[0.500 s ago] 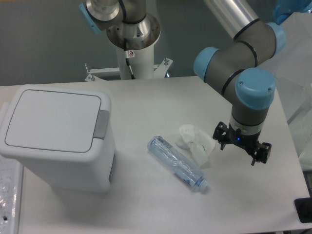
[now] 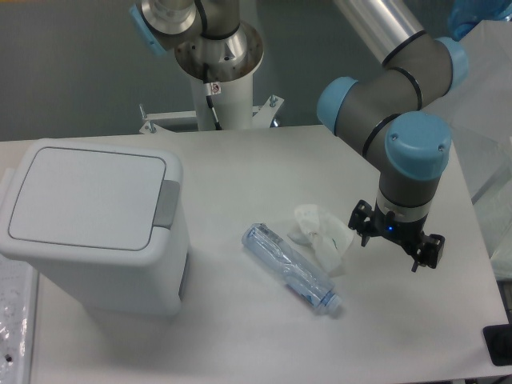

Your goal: Open the trash can

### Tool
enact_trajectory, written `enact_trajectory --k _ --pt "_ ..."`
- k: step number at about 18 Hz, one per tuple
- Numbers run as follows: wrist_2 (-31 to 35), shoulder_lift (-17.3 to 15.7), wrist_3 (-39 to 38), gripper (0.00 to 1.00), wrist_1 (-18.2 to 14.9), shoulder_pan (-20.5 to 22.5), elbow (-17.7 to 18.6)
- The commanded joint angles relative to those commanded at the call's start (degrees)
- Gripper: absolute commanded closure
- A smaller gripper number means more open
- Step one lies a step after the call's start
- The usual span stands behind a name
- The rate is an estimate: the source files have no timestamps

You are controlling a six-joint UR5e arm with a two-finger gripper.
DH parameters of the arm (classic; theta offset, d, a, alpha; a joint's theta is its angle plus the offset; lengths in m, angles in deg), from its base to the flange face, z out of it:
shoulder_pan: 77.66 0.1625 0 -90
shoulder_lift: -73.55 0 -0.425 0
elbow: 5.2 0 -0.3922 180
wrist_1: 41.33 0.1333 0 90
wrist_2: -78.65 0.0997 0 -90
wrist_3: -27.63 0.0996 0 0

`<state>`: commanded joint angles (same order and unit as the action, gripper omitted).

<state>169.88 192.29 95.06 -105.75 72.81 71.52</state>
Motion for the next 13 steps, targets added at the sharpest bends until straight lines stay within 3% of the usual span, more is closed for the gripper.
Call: enact_trajectory --k 5,13 --pt "-4.9 -1.3 -7.6 0.0 -0.1 0.0 -0.1" --pt "-17.8 -3.7 -29.3 0.0 0.2 -1.2 -1.2"
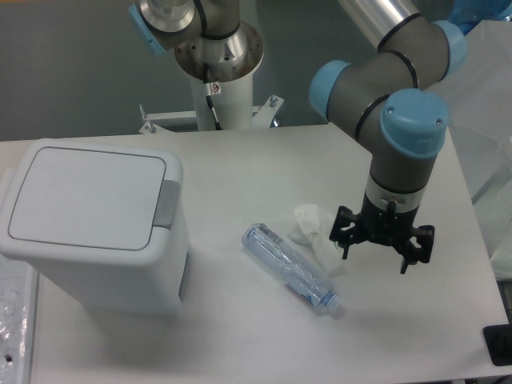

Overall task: Open the trash can
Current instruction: 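Move the open gripper over the bottle toward the trash can lid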

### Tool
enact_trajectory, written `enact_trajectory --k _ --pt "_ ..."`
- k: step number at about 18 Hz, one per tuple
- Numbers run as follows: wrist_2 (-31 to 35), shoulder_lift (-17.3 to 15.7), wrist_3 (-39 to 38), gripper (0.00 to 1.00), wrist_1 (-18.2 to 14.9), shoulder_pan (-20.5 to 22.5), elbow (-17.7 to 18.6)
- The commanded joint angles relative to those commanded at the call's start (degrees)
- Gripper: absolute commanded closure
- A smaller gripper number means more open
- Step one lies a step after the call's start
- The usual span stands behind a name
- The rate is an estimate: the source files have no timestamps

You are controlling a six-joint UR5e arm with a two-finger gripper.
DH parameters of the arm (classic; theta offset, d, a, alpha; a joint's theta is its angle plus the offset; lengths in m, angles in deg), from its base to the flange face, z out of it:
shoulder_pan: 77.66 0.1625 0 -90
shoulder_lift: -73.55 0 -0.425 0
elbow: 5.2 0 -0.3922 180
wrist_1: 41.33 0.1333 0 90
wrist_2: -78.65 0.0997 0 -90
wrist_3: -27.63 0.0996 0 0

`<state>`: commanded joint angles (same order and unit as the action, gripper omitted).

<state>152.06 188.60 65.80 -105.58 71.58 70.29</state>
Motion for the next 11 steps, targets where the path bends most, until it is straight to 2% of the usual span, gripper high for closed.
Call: enact_trajectory --k 5,11 --pt "-7.5 -1.4 -11.5 0.0 0.0 -1.3 0.0" --pt "-10.9 -3.9 -17.2 0.0 0.0 -2.4 0.1"
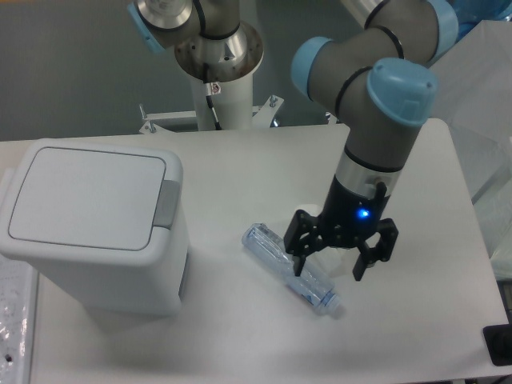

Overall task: Open the trash can
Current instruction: 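Move the open gripper over the bottle toward the trash can lid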

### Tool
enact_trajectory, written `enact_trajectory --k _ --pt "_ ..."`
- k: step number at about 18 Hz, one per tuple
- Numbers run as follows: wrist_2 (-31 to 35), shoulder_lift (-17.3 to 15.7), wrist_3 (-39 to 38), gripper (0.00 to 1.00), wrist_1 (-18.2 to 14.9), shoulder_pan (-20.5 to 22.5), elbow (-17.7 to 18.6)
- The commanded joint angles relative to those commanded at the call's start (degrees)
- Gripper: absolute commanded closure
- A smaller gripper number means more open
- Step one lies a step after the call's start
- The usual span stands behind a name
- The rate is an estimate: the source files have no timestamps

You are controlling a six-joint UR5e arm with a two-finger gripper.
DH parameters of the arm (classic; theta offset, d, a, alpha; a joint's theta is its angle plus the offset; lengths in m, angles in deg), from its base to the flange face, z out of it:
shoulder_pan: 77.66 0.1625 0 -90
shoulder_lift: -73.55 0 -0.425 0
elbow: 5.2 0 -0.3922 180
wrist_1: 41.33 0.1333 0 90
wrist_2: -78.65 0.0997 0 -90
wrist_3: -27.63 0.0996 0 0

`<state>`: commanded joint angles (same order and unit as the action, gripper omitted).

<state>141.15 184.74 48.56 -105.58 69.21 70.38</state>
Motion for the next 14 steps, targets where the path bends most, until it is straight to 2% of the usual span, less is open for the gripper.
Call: enact_trajectory --k 4,9,14 --pt "-3.7 -2.2 -2.1 0.0 0.2 -0.3 0.0" --pt "-5.9 -2.6 -2.5 0.0 6.4 -2.9 0.6" --pt "-5.8 -5.2 -2.3 0.0 6.6 -5.4 1.9"
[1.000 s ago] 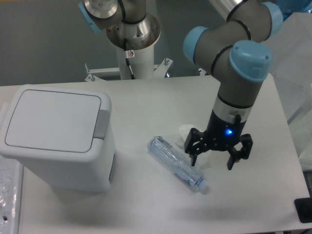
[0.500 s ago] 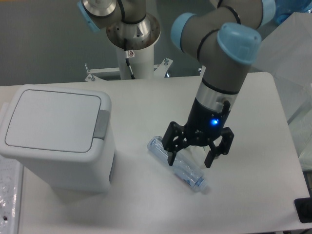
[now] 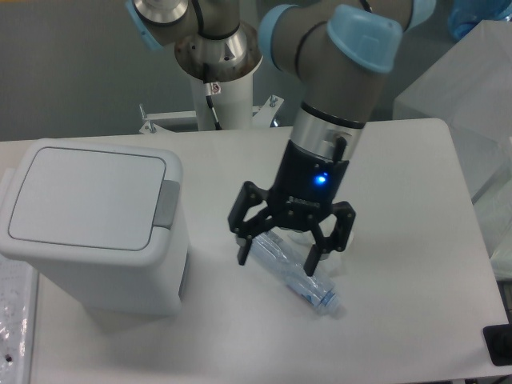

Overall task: Open the trash can
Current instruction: 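Move the open gripper over the bottle toward the trash can lid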

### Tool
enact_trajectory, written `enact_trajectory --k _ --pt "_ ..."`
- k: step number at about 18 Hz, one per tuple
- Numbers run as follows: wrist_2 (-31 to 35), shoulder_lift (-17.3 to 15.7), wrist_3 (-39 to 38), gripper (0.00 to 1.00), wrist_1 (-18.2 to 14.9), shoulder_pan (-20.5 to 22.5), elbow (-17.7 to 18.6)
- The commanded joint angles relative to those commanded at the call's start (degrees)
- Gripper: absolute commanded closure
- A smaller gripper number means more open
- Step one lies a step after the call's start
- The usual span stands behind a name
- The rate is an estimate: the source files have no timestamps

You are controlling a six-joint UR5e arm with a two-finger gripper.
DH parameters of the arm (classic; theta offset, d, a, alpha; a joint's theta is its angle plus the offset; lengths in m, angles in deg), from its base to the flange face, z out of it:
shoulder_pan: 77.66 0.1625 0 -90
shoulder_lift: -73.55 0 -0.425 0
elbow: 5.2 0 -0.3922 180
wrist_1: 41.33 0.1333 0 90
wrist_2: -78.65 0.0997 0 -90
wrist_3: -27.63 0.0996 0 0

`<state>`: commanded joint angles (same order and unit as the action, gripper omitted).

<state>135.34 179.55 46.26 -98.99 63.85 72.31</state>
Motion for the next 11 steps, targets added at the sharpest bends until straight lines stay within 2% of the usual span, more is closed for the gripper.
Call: enact_trajectory --k 1,4,7,8,11 --pt "0.1 -1.3 0.4 0.0 0.1 -0.4 1.5" --pt "0.1 -6.5 1.0 0.0 0.7 -0.4 9.2" --pt "0.4 -10.4 0.9 0.0 3.7 -0.4 15.9" --pt "0.4 -10.7 0.9 0.0 4.1 -0.4 16.8" --pt "0.1 -10.0 0.1 0.0 4.1 -0.9 15.2"
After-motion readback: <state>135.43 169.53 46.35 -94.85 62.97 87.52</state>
